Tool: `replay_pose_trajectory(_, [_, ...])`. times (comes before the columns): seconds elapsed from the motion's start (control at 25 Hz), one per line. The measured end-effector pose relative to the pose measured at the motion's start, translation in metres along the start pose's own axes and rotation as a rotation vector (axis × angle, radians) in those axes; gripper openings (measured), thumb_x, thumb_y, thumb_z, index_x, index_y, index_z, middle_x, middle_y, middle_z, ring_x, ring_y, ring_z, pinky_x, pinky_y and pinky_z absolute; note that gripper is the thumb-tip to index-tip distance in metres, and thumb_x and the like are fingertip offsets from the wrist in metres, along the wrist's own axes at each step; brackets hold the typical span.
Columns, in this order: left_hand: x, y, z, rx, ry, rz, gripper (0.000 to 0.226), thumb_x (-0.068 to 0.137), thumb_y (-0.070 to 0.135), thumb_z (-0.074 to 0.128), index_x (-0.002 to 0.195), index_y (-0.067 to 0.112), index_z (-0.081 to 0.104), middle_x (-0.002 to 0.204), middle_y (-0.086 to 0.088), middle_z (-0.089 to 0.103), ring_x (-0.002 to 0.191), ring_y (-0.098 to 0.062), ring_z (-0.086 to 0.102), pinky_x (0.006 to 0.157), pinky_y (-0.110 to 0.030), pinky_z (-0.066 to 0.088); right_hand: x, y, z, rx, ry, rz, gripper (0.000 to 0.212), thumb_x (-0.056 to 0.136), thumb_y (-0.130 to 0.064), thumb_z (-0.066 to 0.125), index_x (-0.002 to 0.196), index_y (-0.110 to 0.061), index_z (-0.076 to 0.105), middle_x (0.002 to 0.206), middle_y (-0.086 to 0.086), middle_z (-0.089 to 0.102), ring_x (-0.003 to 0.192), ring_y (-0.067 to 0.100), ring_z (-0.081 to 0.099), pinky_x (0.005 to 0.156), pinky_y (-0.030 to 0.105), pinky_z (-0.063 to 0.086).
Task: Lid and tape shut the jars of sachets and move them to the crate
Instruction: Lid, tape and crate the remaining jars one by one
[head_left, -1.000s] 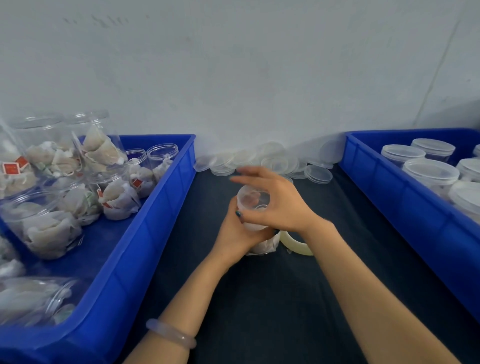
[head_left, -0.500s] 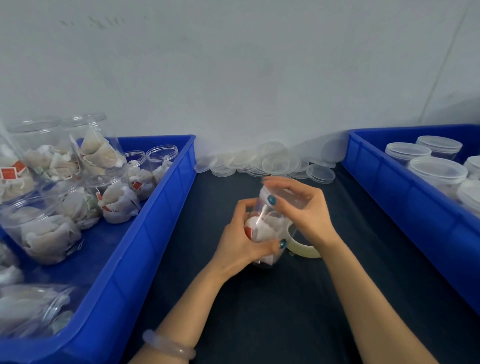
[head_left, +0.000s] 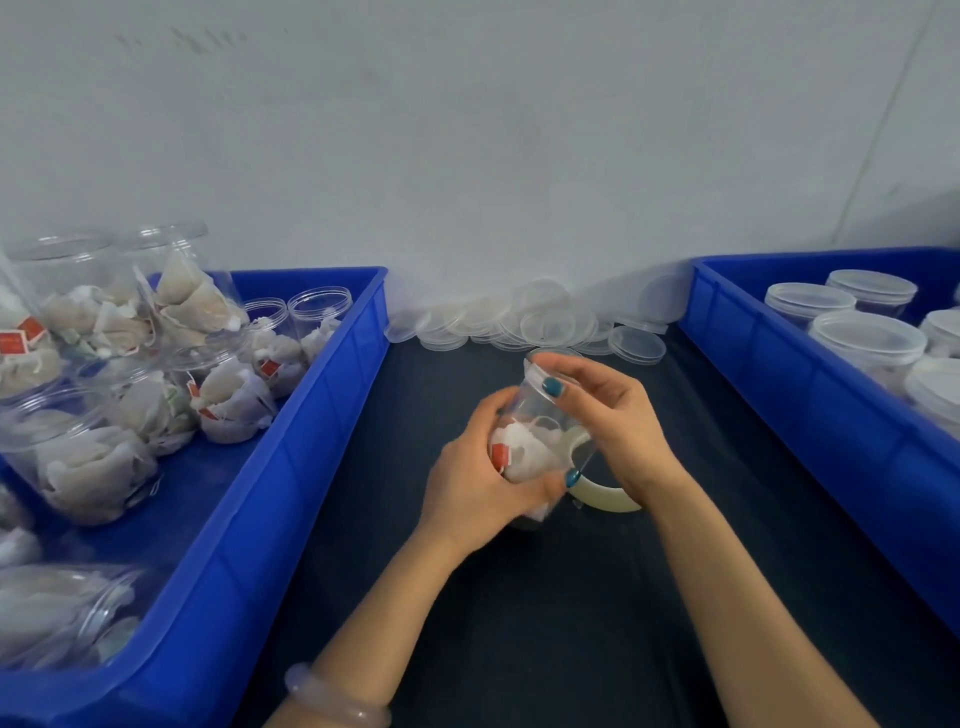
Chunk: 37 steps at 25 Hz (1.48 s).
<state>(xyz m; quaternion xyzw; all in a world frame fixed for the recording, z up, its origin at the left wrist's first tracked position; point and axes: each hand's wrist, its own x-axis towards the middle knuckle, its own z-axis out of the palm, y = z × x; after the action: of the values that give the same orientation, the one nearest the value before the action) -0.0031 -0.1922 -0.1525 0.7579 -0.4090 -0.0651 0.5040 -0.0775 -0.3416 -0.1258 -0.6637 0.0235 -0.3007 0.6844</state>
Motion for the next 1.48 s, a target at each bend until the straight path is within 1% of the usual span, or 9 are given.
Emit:
replay_pose_trajectory(0.28, [0.0, -0.001, 0.009, 0.648, 0.484, 0.264, 0.093, 0.062, 0.07, 0.071, 0.138, 0.022, 0.047, 0.118, 0.006, 0.064, 0.106, -0.014, 0.062, 0.072, -0.026, 0.052, -0.001, 0.004, 0.026, 0.049, 0.205, -0.05, 0.02, 0.091, -0.012, 0.068, 0.109, -0.019, 0.072, 0.109, -0.006, 0.074, 0.106, 0.013, 0.069, 0.089, 0.027, 0.057])
replay_pose_trajectory(0.52, [0.004, -0.005, 0.011, 0.089, 0.245, -0.051, 0.081, 0.06, 0.051, 0.084, 0.119, 0.038, 0.03, 0.115, 0.023, 0.052, 0.102, 0.002, 0.059, 0.074, -0.014, 0.05, -0.004, 0.005, 0.0, -0.277, -0.086, 0.026, 0.056, 0.086, -0.046, 0.06, 0.138, -0.024, 0.055, 0.133, -0.017, 0.061, 0.122, -0.005, 0.055, 0.094, 0.012, 0.046])
replay_pose_trajectory(0.64, [0.012, -0.015, 0.012, -0.159, 0.256, -0.104, 0.074, 0.066, 0.023, 0.09, 0.105, 0.035, 0.027, 0.111, 0.021, 0.048, 0.094, 0.021, 0.054, 0.068, -0.003, 0.044, -0.009, 0.011, -0.028, -0.582, -0.097, 0.176, 0.043, 0.096, -0.044, 0.051, 0.133, -0.022, 0.057, 0.127, -0.01, 0.063, 0.119, 0.006, 0.058, 0.101, 0.026, 0.047])
replay_pose_trajectory(0.72, [0.017, -0.02, 0.014, -0.18, 0.232, -0.12, 0.075, 0.068, 0.017, 0.089, 0.109, 0.027, 0.027, 0.112, 0.022, 0.045, 0.092, 0.028, 0.049, 0.07, 0.0, 0.042, -0.015, 0.018, -0.05, -0.877, -0.179, 0.285, 0.032, 0.094, -0.037, 0.064, 0.12, -0.02, 0.062, 0.115, -0.006, 0.065, 0.111, 0.012, 0.058, 0.099, 0.036, 0.048])
replay_pose_trajectory(0.88, [0.022, -0.026, 0.014, -0.167, 0.15, -0.144, 0.08, 0.074, 0.026, 0.087, 0.118, 0.03, 0.021, 0.126, 0.021, 0.043, 0.101, 0.021, 0.05, 0.072, 0.0, 0.042, -0.027, 0.019, -0.067, -1.053, -0.4, 0.441, 0.061, 0.068, -0.042, 0.087, 0.117, -0.033, 0.052, 0.117, -0.021, 0.047, 0.115, 0.0, 0.034, 0.095, 0.019, 0.034])
replay_pose_trajectory(1.08, [0.013, -0.022, 0.006, -0.045, 0.246, -0.095, 0.088, 0.074, 0.042, 0.083, 0.138, 0.026, 0.025, 0.146, 0.007, 0.042, 0.131, -0.01, 0.046, 0.099, -0.022, 0.045, -0.027, 0.014, -0.063, -1.272, -0.315, 0.279, 0.014, 0.092, -0.04, 0.065, 0.102, -0.03, 0.06, 0.1, -0.016, 0.055, 0.097, 0.004, 0.049, 0.08, 0.025, 0.044])
replay_pose_trajectory(1.16, [0.008, -0.014, 0.005, 0.066, 0.433, 0.066, 0.079, 0.079, 0.048, 0.073, 0.141, 0.016, 0.035, 0.145, 0.002, 0.045, 0.132, -0.011, 0.044, 0.107, -0.028, 0.04, -0.029, 0.01, -0.057, -1.314, -0.265, 0.213, 0.021, 0.101, -0.041, 0.047, 0.098, -0.022, 0.055, 0.095, -0.007, 0.058, 0.089, 0.017, 0.056, 0.078, 0.037, 0.047])
replay_pose_trajectory(1.32, [0.001, -0.001, 0.009, 0.371, 0.608, 0.547, 0.038, 0.089, 0.033, 0.064, 0.124, 0.019, 0.055, 0.119, 0.0, 0.055, 0.107, -0.017, 0.053, 0.09, -0.035, 0.048, -0.041, -0.005, -0.039, -0.983, -0.049, -0.066, 0.041, 0.1, -0.055, 0.028, 0.086, -0.02, 0.045, 0.064, -0.002, 0.053, 0.058, 0.017, 0.049, 0.057, 0.037, 0.04])
replay_pose_trajectory(1.48, [-0.004, 0.009, 0.017, 0.263, 0.472, 0.666, 0.034, 0.095, 0.034, 0.063, 0.124, 0.016, 0.066, 0.106, -0.001, 0.062, 0.096, -0.013, 0.058, 0.086, -0.029, 0.05, -0.048, -0.01, -0.014, -0.898, -0.049, -0.301, 0.026, 0.08, -0.035, 0.034, 0.091, -0.016, 0.048, 0.056, 0.0, 0.049, 0.05, 0.019, 0.045, 0.051, 0.039, 0.038])
